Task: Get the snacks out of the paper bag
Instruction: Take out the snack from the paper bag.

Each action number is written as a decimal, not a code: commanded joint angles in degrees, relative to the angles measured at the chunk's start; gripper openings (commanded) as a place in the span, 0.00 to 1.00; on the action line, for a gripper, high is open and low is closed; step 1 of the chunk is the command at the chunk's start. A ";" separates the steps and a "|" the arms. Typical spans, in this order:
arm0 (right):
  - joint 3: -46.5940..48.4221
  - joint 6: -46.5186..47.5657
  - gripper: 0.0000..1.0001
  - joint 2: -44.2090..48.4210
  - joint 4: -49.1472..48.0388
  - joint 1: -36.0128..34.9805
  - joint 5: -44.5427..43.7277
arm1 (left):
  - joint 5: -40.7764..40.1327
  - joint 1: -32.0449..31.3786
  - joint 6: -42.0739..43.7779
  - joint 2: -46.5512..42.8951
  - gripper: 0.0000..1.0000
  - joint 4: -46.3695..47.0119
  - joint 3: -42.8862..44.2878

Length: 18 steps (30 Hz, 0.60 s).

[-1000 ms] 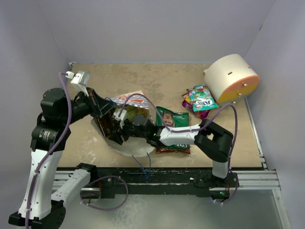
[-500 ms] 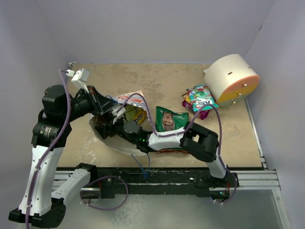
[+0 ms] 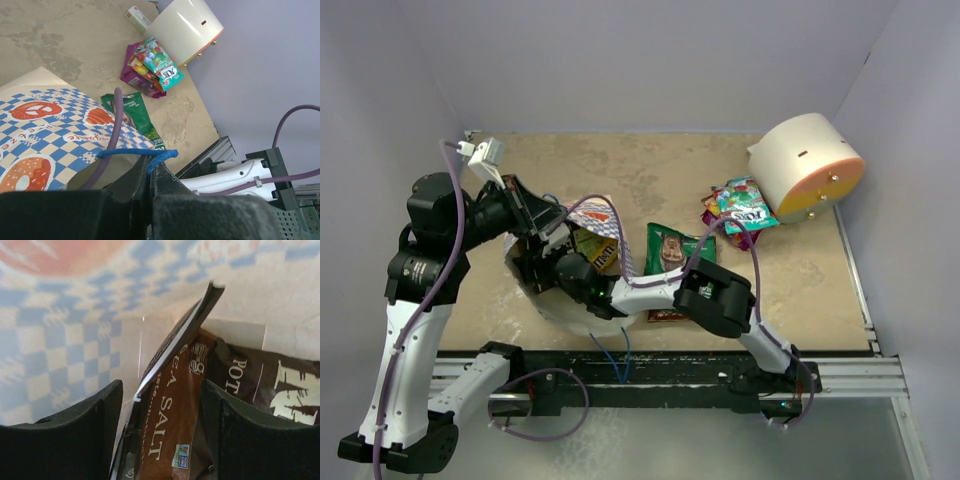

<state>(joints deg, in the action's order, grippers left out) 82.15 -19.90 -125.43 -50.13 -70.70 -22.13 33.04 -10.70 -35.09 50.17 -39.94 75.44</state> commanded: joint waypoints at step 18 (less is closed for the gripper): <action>-7.16 7.33 0.00 14.40 8.21 -0.43 11.29 | -22.14 -0.27 -3.01 1.53 0.00 -11.26 6.39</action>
<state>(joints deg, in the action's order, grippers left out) 77.71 -15.68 -119.63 -41.93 -71.11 -16.21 20.49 -10.70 -36.77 50.37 -47.37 78.15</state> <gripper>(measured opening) 0.007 0.009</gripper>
